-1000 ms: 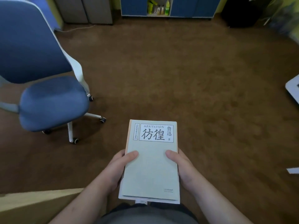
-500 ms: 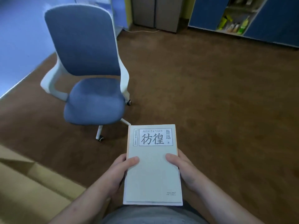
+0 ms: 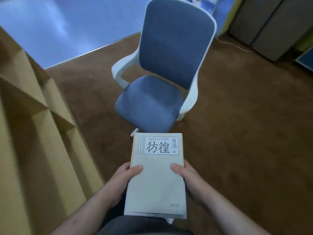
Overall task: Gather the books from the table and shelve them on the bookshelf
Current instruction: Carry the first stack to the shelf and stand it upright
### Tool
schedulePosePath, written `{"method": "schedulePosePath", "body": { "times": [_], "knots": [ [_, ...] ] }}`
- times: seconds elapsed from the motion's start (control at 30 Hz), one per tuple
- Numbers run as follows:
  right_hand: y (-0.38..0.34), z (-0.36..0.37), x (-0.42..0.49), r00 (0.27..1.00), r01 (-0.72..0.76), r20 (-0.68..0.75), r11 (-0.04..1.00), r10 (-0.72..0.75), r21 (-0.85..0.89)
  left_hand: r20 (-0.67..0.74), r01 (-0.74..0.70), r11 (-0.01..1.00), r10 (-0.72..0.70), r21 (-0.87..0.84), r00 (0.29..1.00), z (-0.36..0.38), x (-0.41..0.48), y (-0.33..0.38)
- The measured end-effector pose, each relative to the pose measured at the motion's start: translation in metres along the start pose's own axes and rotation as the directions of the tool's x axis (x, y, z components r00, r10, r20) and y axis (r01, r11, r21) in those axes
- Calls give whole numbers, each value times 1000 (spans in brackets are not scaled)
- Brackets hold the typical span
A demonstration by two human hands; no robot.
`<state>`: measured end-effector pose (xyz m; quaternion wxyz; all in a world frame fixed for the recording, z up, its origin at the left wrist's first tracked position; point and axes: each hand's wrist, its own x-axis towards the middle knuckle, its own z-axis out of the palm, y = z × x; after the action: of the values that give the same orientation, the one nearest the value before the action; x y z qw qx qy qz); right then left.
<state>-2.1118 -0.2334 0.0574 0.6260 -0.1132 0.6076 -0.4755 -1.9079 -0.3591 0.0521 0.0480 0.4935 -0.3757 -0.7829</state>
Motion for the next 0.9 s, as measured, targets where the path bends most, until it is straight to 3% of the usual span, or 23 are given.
{"method": "schedulePosePath", "body": {
  "times": [0.23,0.53,0.7,0.9],
  "knots": [
    [-75,80,116,978,-70,186,987,96,-145,-191,-47,973,3,-227,982,-80,26,58],
    [-138,200,212,888,-59,402,923,222,-381,-413,-232,925,93,-301,906,-177,18,101],
    [-171,257,251,801,32,528,860,283,-510,-557,-355,857,98,-374,825,-204,12,114],
    [-207,329,300,676,89,634,812,375,-576,-741,-538,735,73,-412,667,-229,11,146]
  ]
}}
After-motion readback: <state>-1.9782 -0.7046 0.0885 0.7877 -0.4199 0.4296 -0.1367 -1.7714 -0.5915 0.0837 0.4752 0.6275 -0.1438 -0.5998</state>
